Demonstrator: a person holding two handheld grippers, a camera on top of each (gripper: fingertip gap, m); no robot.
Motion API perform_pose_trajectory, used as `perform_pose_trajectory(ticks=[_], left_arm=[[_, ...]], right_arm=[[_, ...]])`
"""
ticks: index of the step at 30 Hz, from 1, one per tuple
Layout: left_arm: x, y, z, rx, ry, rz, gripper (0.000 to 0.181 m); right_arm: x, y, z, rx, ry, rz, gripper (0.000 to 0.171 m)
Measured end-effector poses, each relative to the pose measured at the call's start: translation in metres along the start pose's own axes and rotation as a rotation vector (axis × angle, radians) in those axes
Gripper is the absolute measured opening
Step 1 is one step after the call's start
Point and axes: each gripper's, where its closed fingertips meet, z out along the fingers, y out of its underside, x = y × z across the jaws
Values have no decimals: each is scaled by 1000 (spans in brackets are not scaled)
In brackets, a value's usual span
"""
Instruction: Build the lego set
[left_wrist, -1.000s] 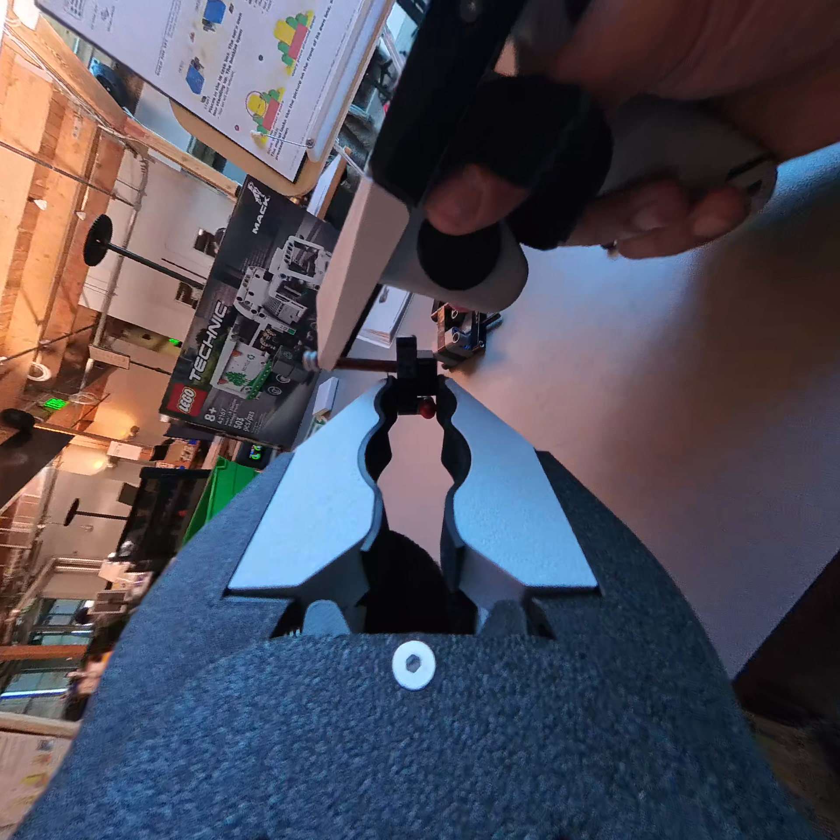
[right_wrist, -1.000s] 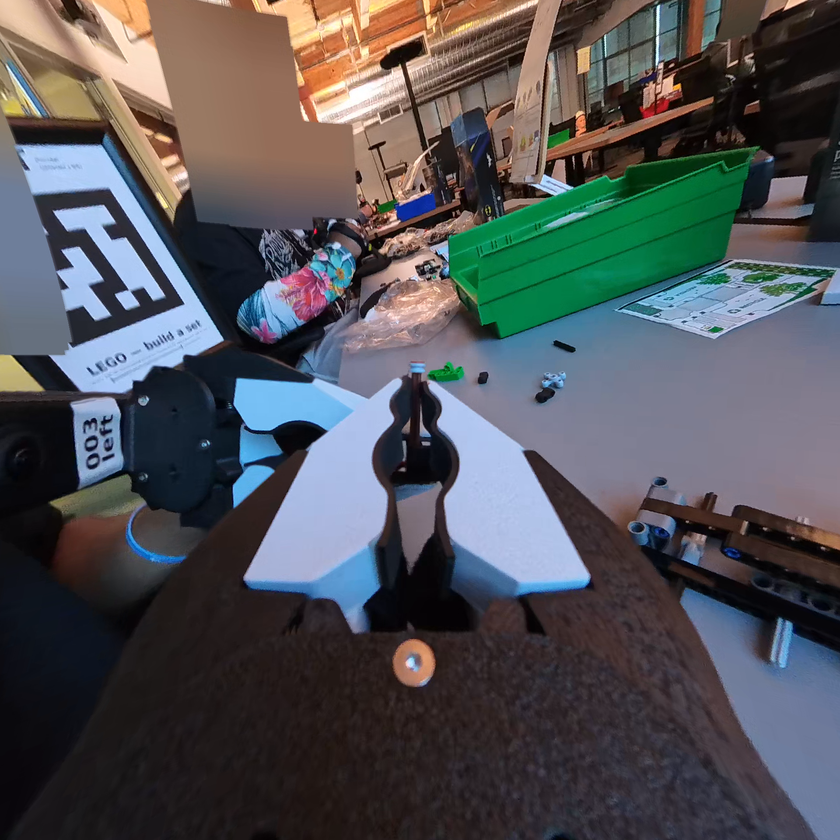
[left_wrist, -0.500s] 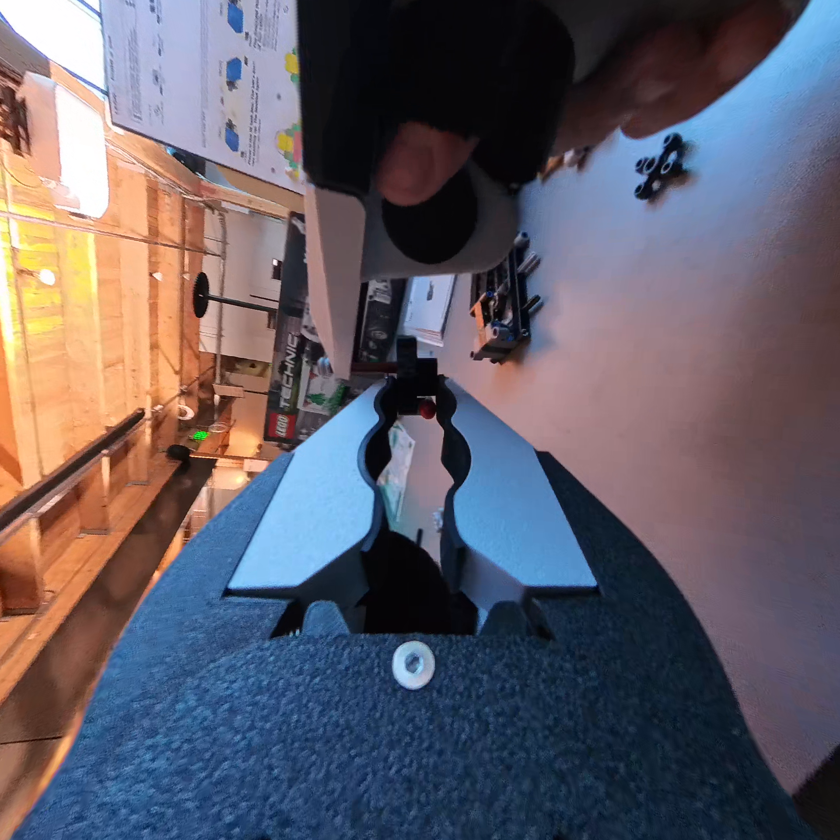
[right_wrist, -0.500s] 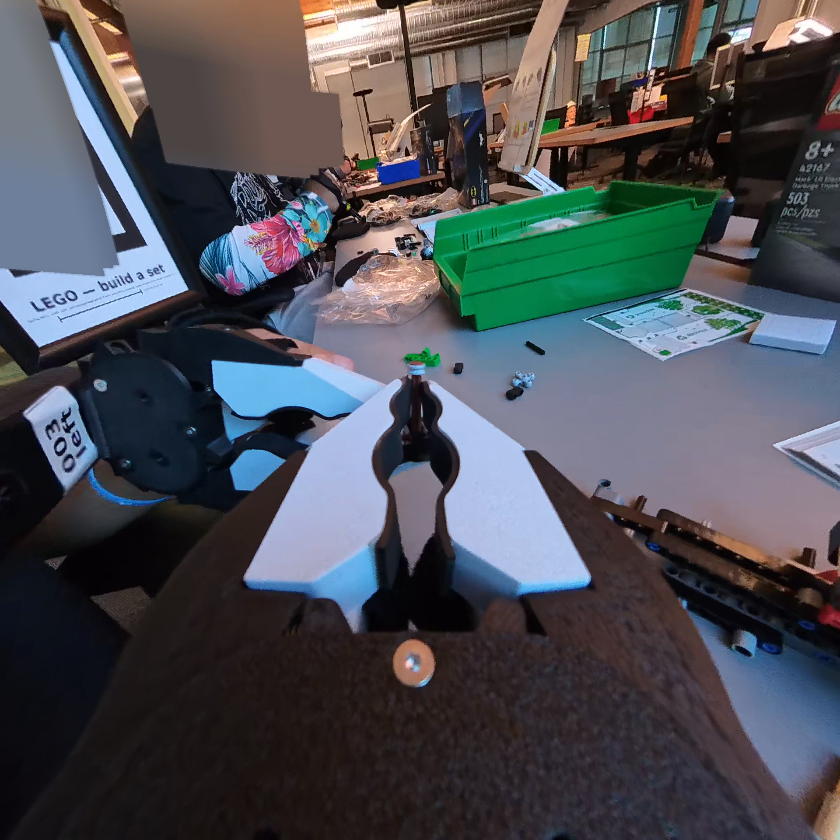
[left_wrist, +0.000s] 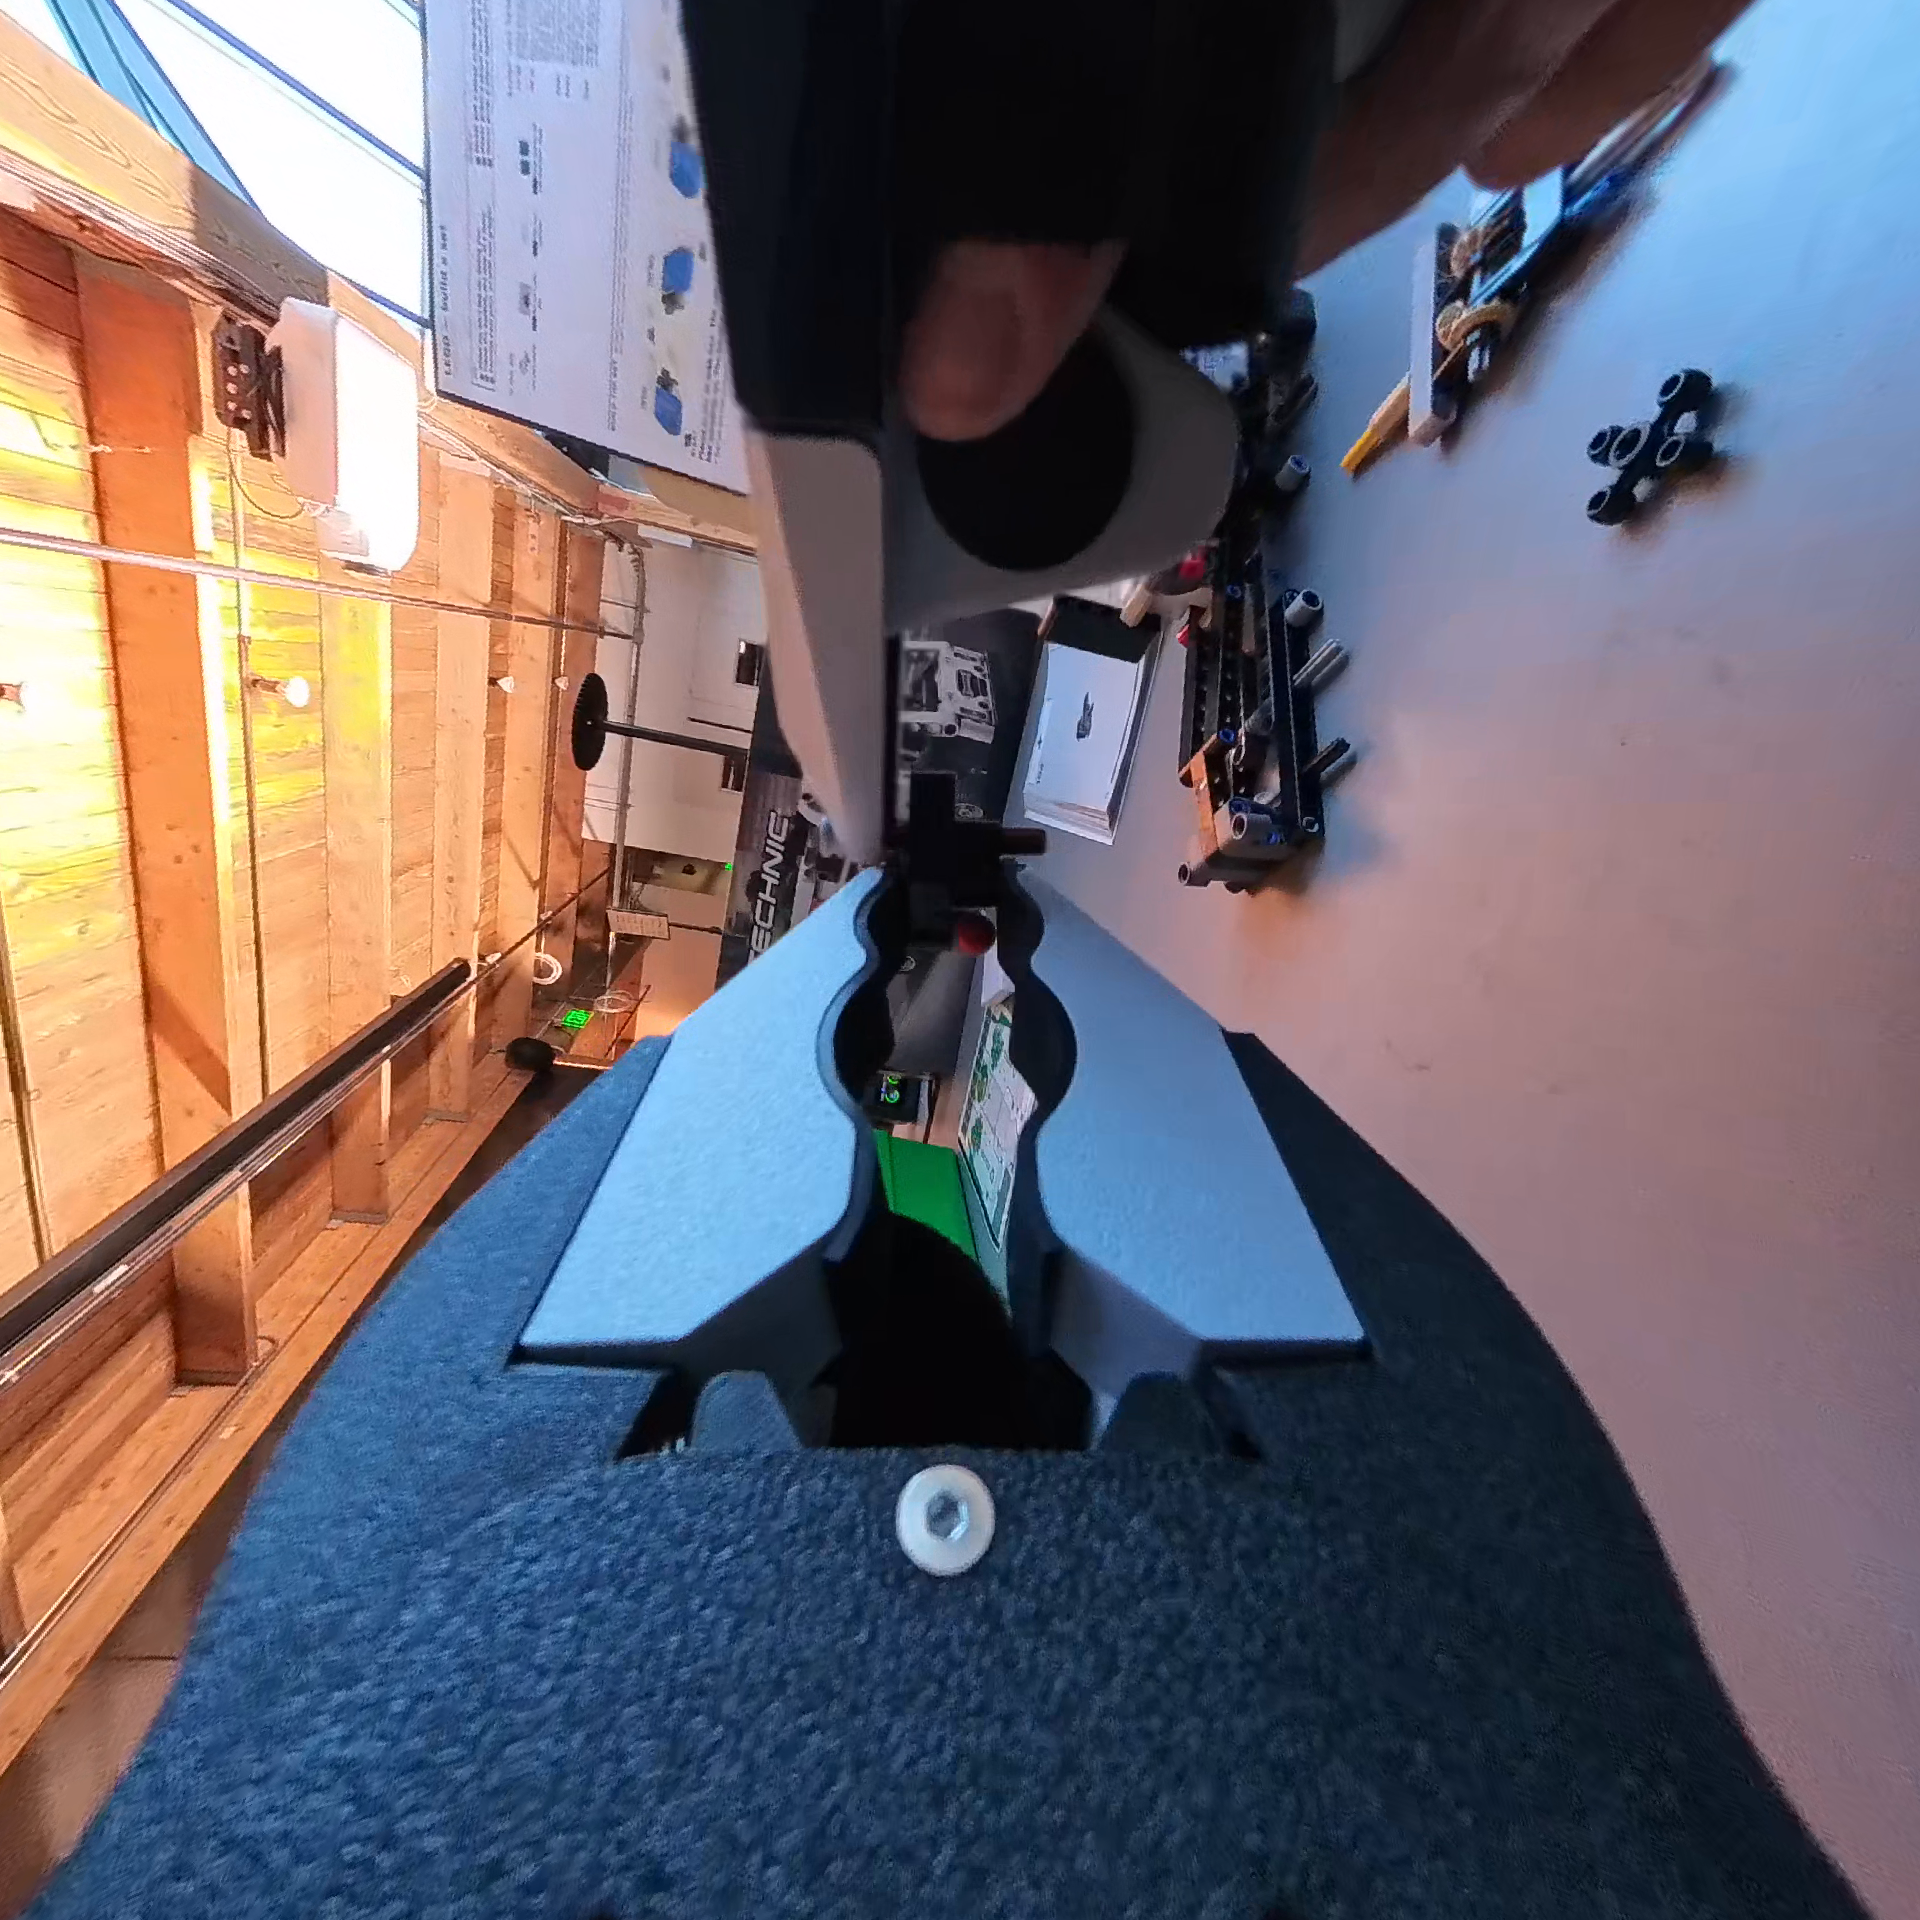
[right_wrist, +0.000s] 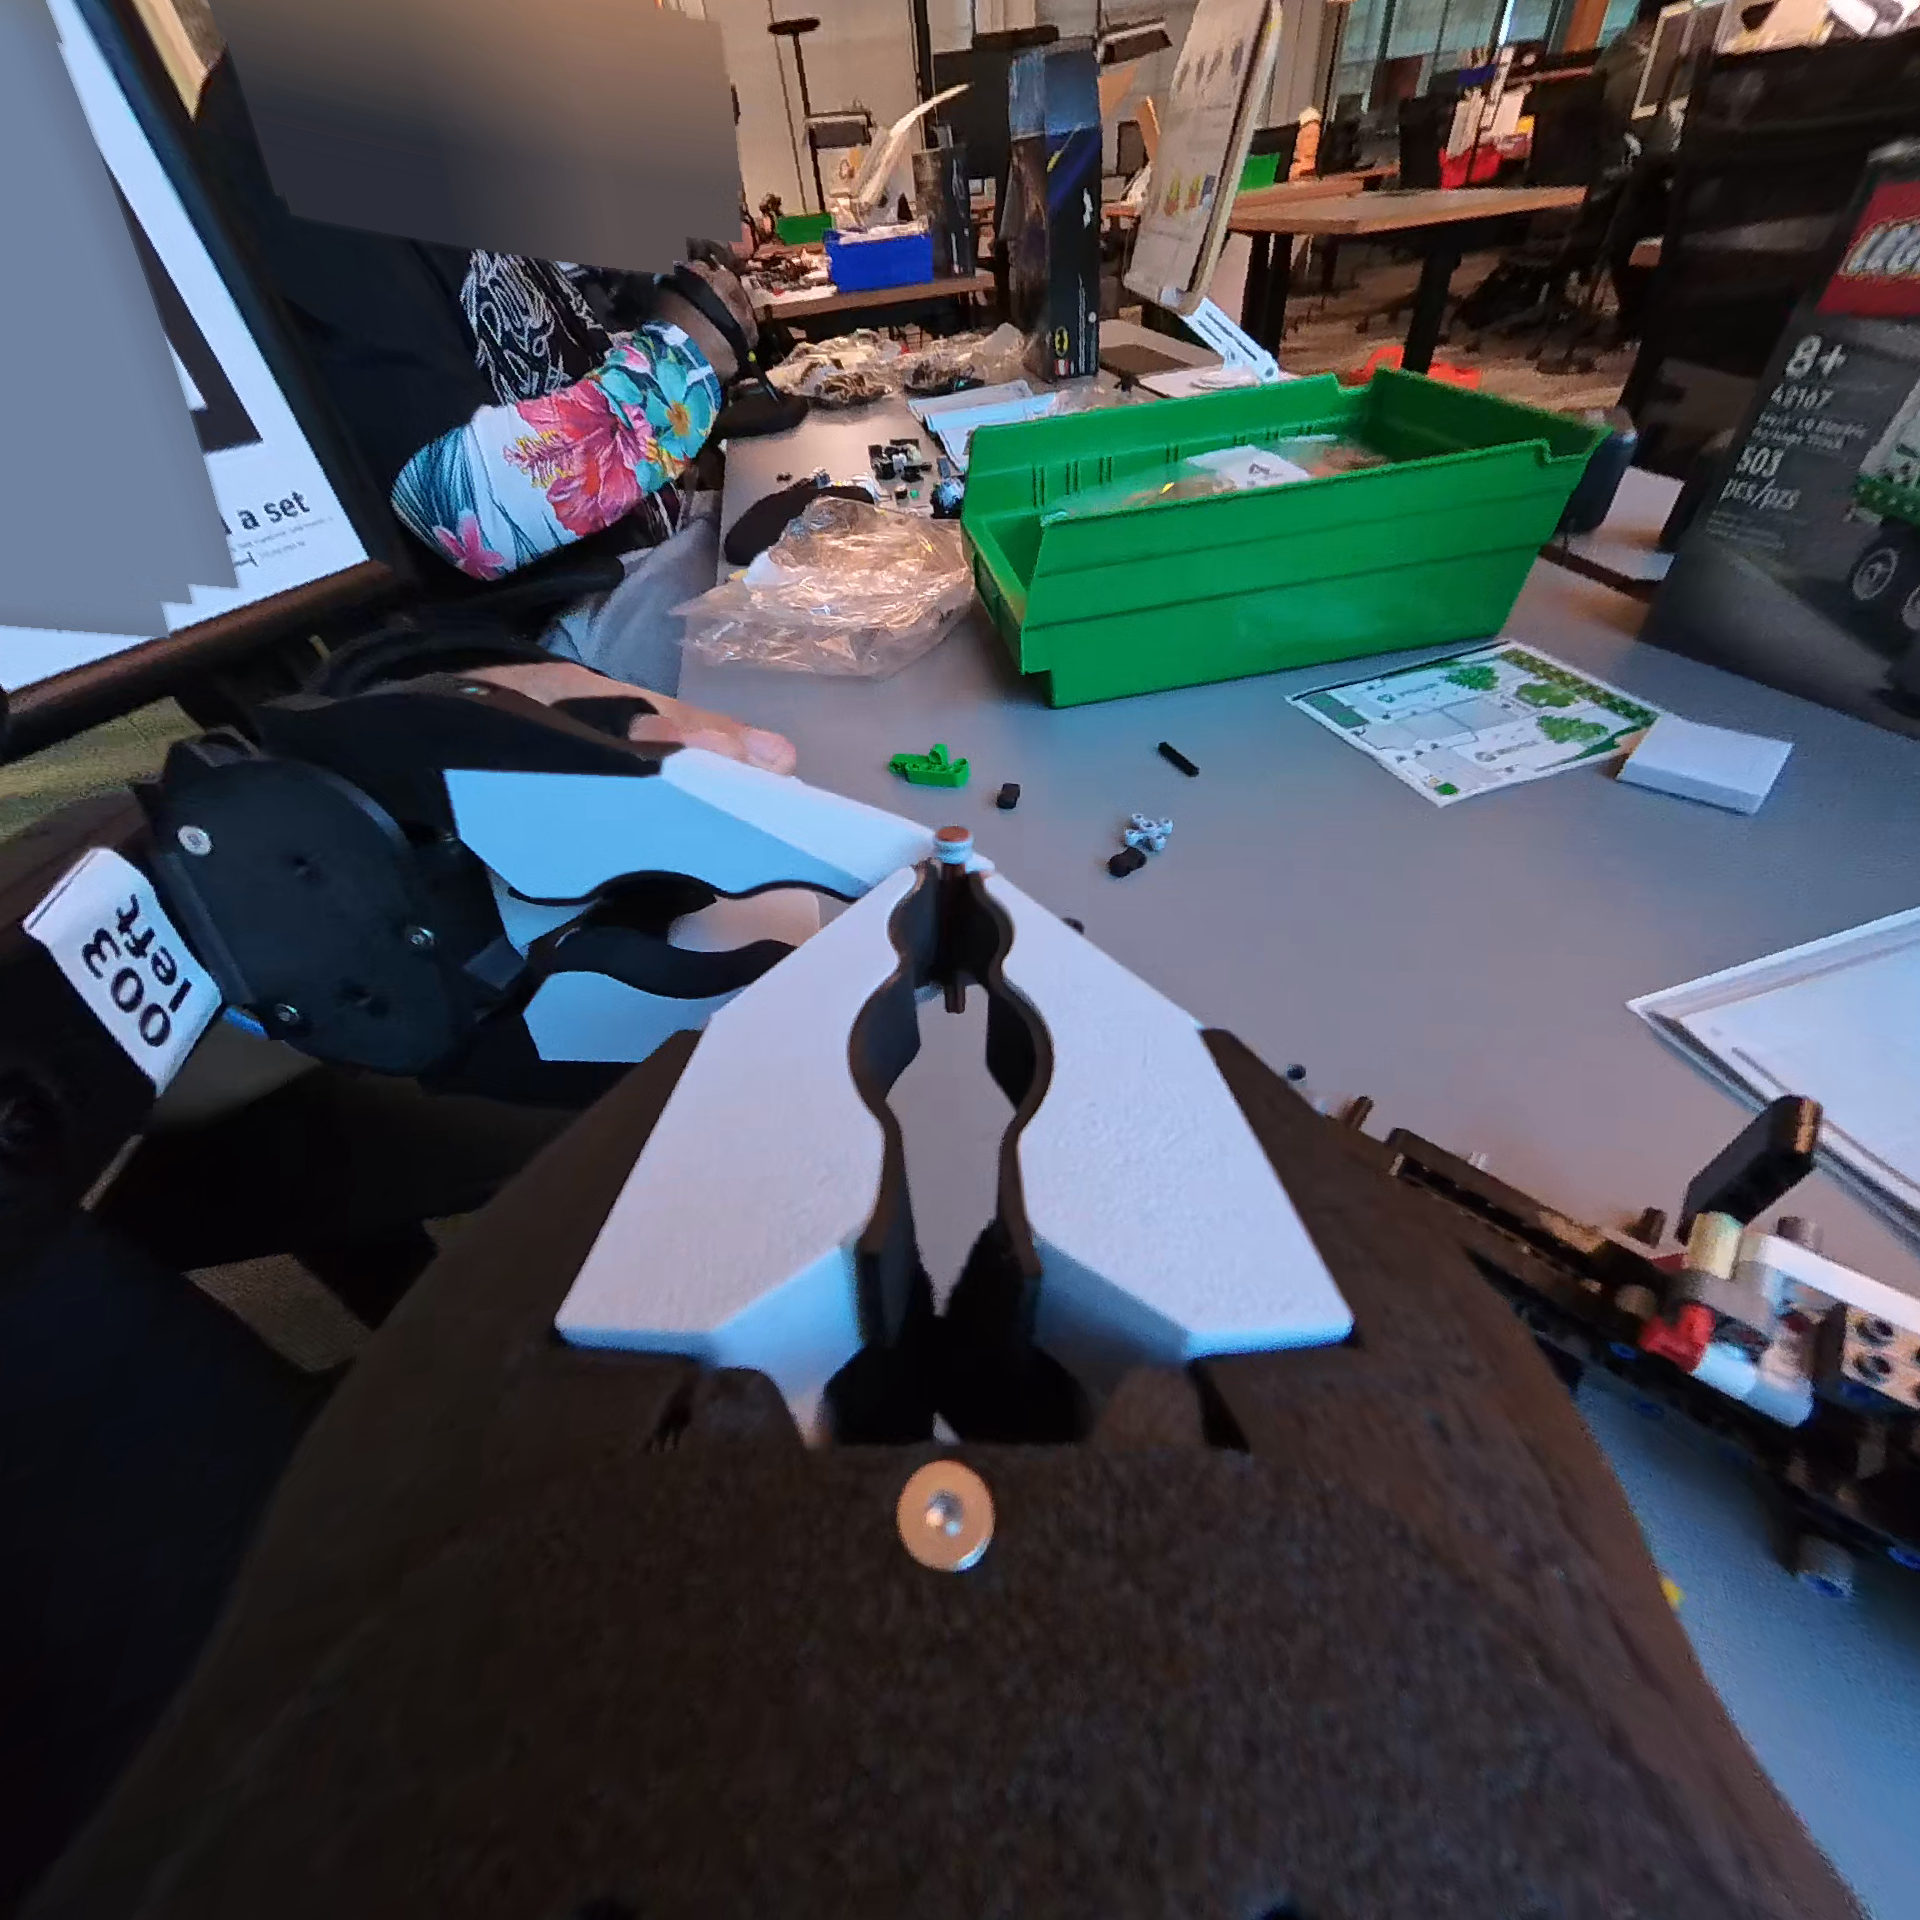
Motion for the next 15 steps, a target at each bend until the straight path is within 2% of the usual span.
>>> perform_pose_trajectory(ticks=[3, 6, 11, 15], left_arm=[[4, 1, 2, -5, 27, -7, 14], [6, -1, 1, 9, 46, -18, 14], [5, -8, -1, 44, 81, -40, 14], [1, -12, -2, 56, 81, -52, 14]], right_arm=[[-5, -8, -9, 6, -26, -34, 18], [-4, -7, -19, -40, -19, -123, 23], [-7, 1, -20, -195, 52, -459, 22], [-8, 0, -16, -203, 120, -648, 21]])
